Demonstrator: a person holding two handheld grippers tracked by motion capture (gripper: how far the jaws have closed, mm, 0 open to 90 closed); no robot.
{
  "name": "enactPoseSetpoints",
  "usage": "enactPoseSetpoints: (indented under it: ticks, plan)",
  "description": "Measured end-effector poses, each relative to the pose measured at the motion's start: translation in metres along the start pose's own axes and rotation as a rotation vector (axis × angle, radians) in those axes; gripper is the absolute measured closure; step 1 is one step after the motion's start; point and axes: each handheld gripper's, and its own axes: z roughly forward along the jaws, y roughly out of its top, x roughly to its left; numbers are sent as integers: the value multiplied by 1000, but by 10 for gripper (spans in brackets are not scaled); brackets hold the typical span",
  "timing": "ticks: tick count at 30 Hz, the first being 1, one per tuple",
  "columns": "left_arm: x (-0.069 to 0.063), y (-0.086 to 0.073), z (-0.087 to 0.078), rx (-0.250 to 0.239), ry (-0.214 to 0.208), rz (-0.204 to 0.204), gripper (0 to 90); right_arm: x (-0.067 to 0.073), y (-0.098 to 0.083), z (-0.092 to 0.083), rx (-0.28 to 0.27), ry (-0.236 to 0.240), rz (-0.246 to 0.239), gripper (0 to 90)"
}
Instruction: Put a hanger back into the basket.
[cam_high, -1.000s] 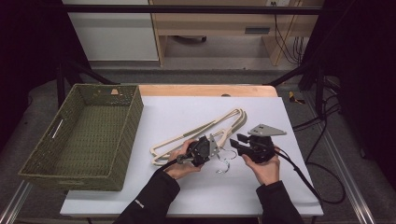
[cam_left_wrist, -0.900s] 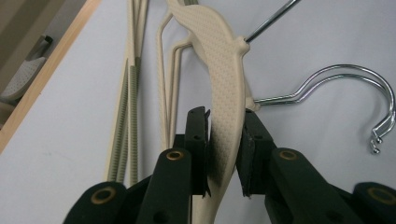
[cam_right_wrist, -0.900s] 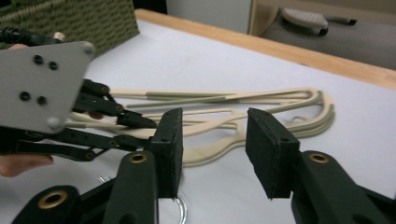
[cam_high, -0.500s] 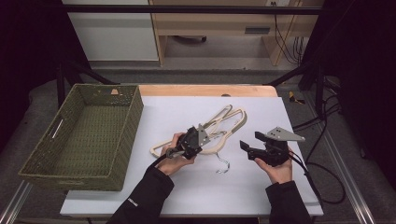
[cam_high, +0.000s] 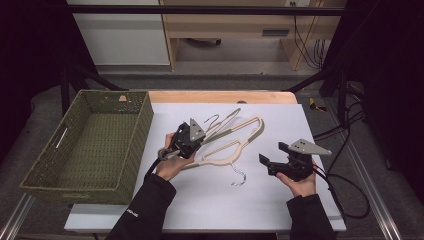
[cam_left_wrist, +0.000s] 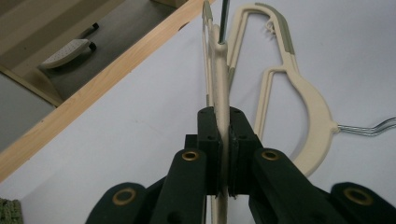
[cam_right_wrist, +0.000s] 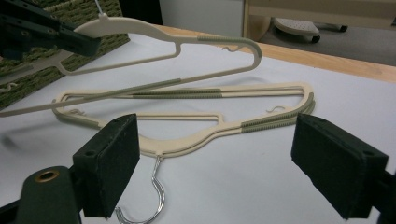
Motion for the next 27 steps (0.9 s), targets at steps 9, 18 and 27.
enactPoseSetpoints:
  ticks: [9,18,27]
  plan:
    - [16,9,-49,-77,-73,-80,858,1,1,-8,-40,18,-16,83]
    - [40,20,-108,-150,-102,-135,858,2,1,-13,-46,22,-17,66]
    - [76,27,-156,-176,-70,-127,858,3,0,-12,-43,25,-25,62]
